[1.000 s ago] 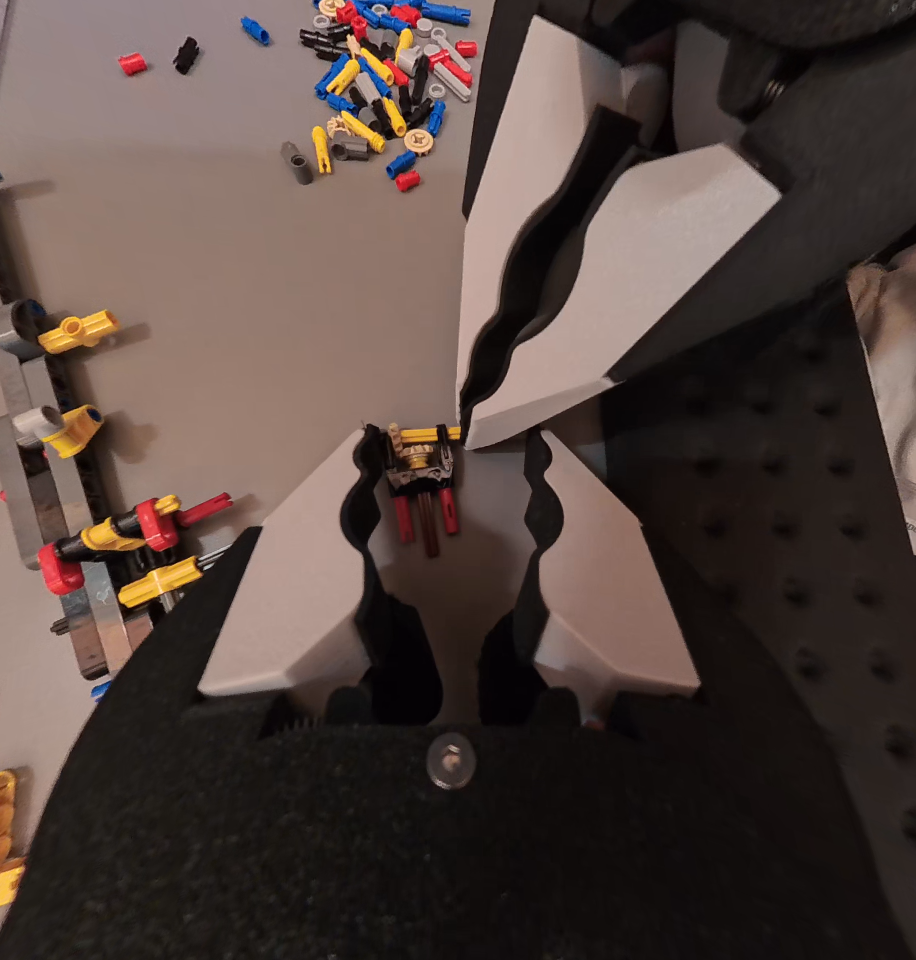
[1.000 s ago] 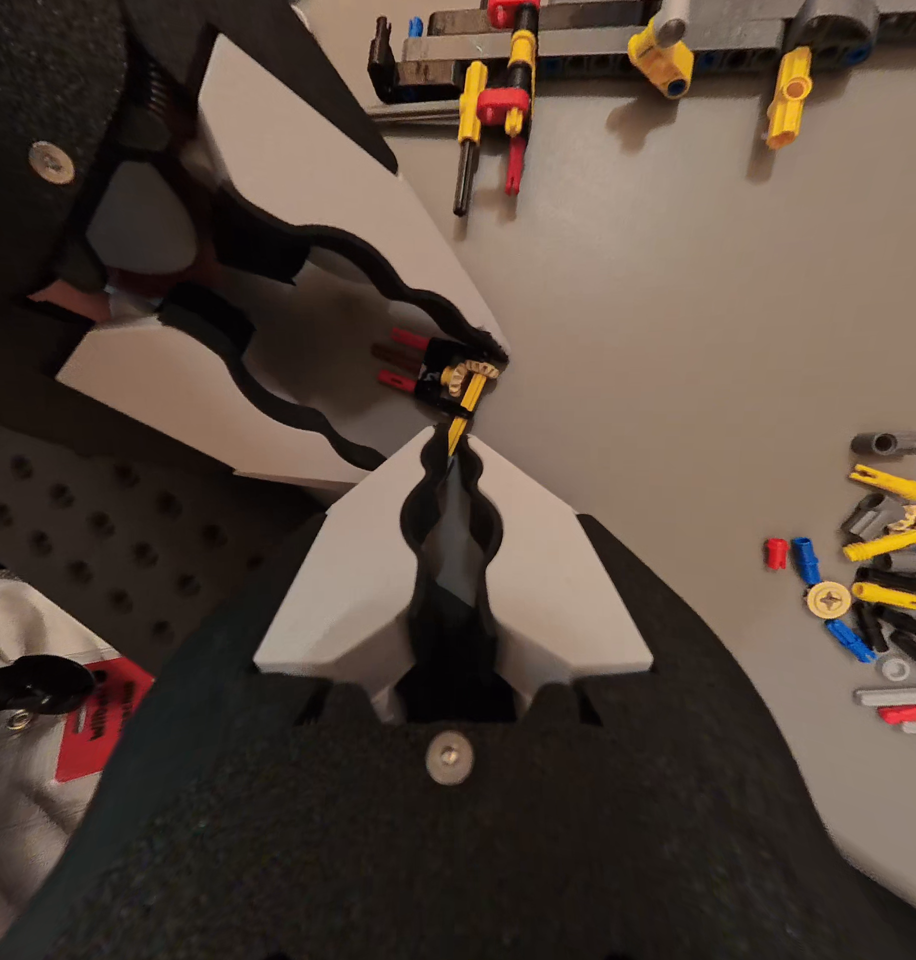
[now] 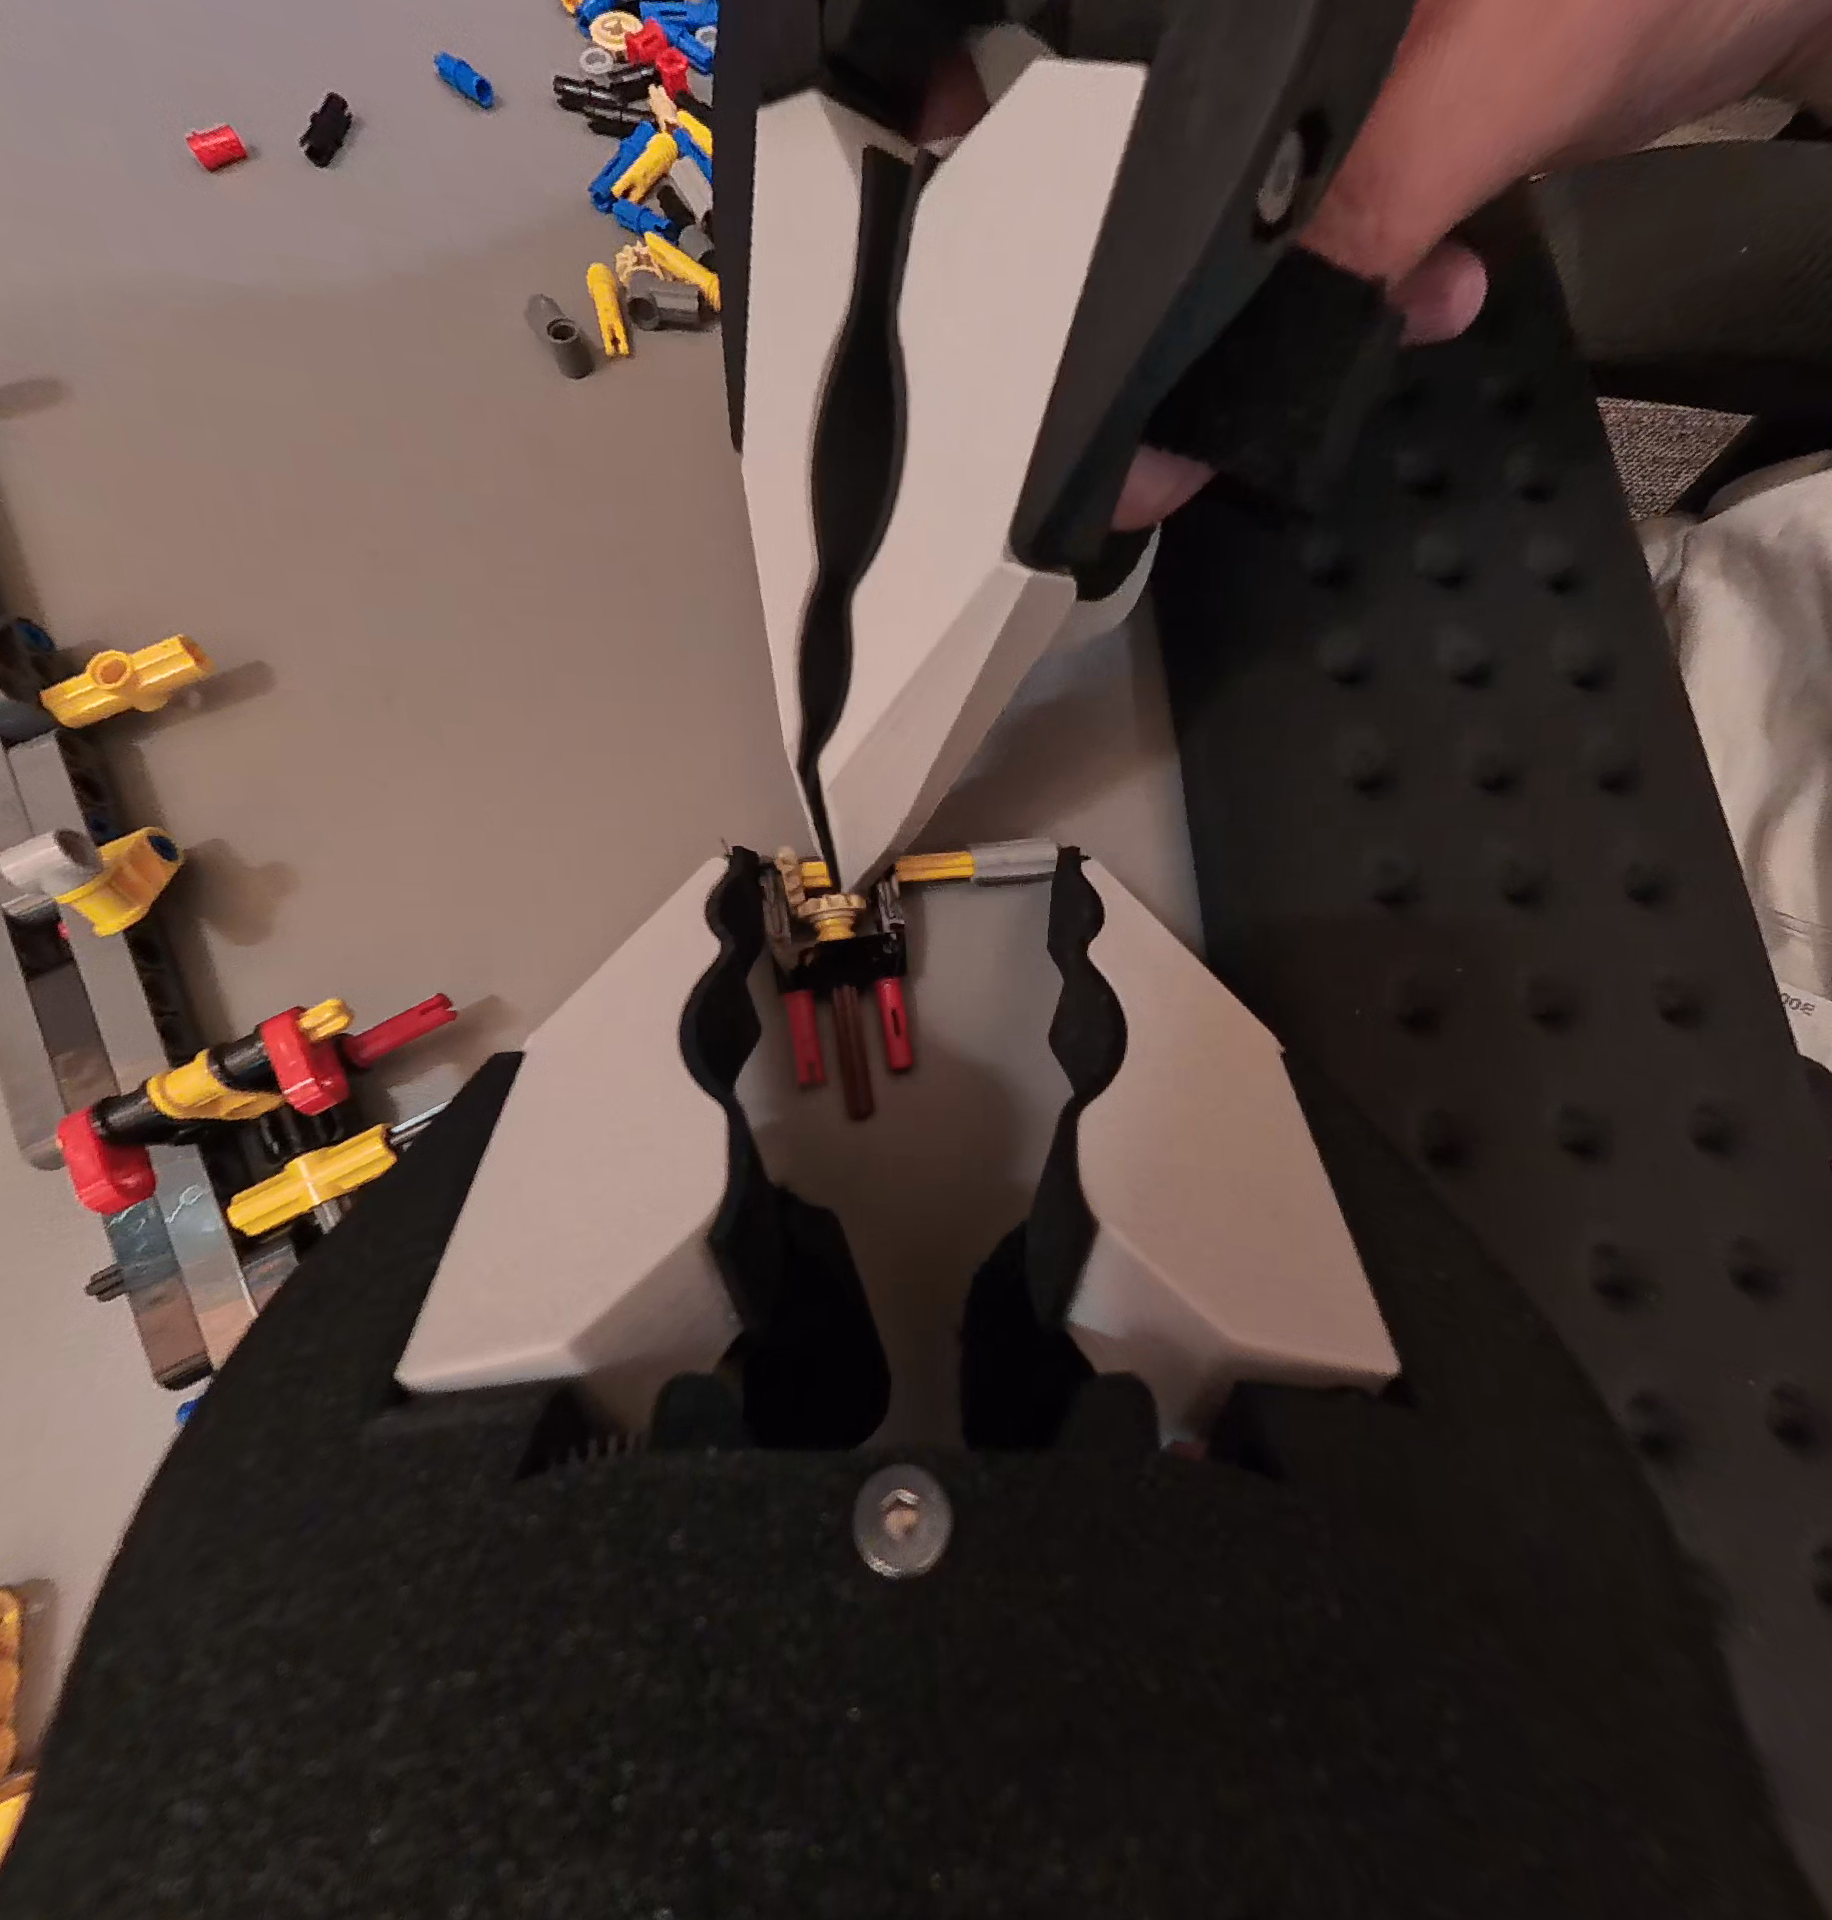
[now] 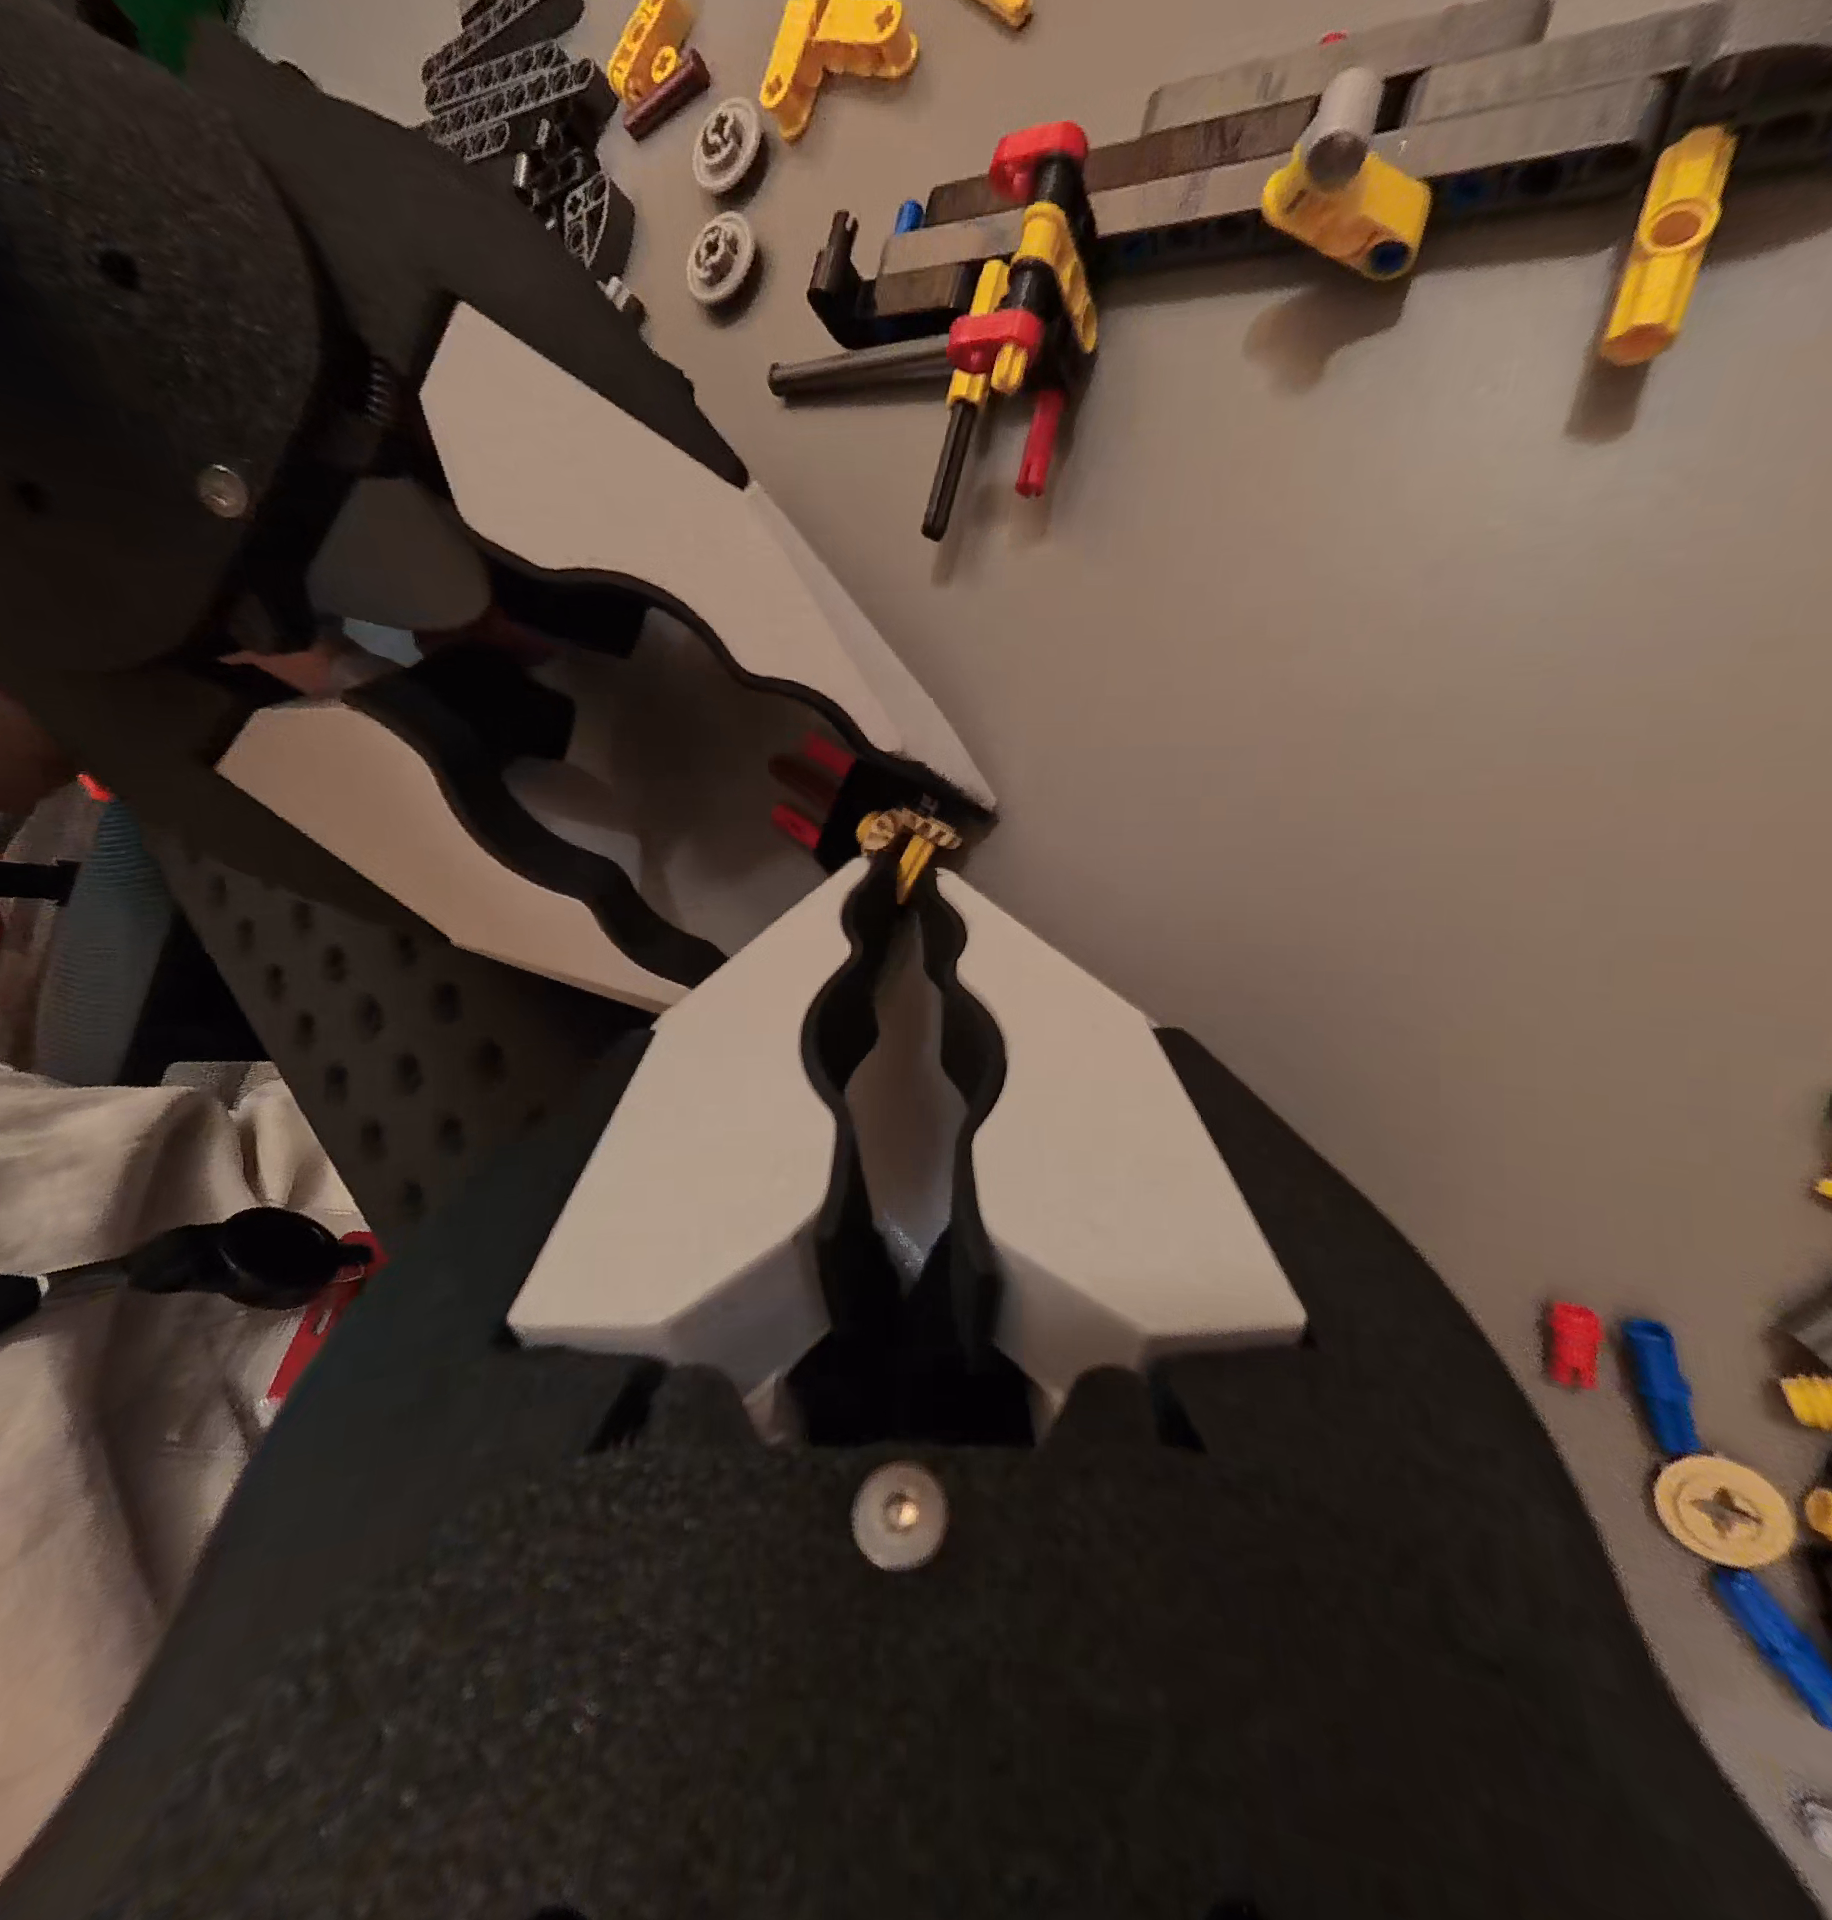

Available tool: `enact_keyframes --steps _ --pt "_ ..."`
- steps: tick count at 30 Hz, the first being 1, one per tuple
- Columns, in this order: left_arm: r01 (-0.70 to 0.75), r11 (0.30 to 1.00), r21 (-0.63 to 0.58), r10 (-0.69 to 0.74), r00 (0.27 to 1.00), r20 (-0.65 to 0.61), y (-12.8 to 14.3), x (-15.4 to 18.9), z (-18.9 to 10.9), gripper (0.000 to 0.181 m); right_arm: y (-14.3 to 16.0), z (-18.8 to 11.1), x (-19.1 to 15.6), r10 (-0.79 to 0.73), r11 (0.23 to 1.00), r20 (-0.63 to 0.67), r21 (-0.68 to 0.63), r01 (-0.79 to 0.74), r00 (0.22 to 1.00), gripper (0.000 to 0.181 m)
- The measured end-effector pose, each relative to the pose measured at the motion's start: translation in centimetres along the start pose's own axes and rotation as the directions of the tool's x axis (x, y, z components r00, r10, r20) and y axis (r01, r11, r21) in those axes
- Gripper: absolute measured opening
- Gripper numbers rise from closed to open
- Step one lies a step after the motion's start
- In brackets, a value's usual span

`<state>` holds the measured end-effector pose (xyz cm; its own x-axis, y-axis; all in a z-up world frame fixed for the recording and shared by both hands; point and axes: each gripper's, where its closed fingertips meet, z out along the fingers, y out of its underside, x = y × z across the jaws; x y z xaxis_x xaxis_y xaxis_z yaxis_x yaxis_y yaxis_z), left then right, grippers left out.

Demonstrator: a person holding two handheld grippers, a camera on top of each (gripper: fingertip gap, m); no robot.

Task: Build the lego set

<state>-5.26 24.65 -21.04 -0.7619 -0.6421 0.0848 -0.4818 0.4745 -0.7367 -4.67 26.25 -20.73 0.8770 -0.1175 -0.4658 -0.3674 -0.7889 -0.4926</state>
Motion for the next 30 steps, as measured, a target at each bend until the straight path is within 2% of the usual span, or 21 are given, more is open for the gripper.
enact_keyframes --steps 3,13,18,20,24,26,30 --pt "0.000 1.000 0.000 0.000 1.000 -0.002 0.0 0.0 0.0 0.054 0.0 0.0 0.0 -0.003 1.000 0.012 -0.005 0.003 1.000 0.002" --pt "-0.002 1.000 0.001 0.002 1.000 -0.019 0.0 0.2 -0.1 0.055 -0.3 0.1 -0.1 -0.195 0.979 -0.076 -0.067 0.191 0.978 0.000" --pt "0.006 1.000 0.001 -0.006 1.000 -0.019 0.0 0.2 -0.1 0.054 -0.4 -0.6 -0.6 -0.070 0.997 0.055 0.019 0.069 0.996 0.000" --pt "0.002 1.000 0.001 -0.002 1.000 -0.021 0.1 0.2 -0.1 0.054 -0.2 -0.9 0.2 -0.037 0.999 0.050 0.026 0.036 0.998 0.001" --pt "-0.008 1.000 -0.001 0.008 1.000 -0.021 0.1 0.3 -0.1 0.054 -0.8 -0.9 0.6 -0.102 0.993 0.028 0.061 0.100 0.994 0.003" --pt "-0.015 1.000 -0.001 0.015 1.000 -0.026 0.2 0.3 -0.2 0.054 -0.2 -0.4 1.0 -0.172 0.985 0.006 0.011 0.172 0.985 0.006" --pt "-0.022 1.000 -0.001 0.022 1.000 -0.022 0.2 0.4 -0.2 0.054 -0.3 -0.2 0.6 -0.117 0.993 0.085 -0.004 0.118 0.989 0.008"
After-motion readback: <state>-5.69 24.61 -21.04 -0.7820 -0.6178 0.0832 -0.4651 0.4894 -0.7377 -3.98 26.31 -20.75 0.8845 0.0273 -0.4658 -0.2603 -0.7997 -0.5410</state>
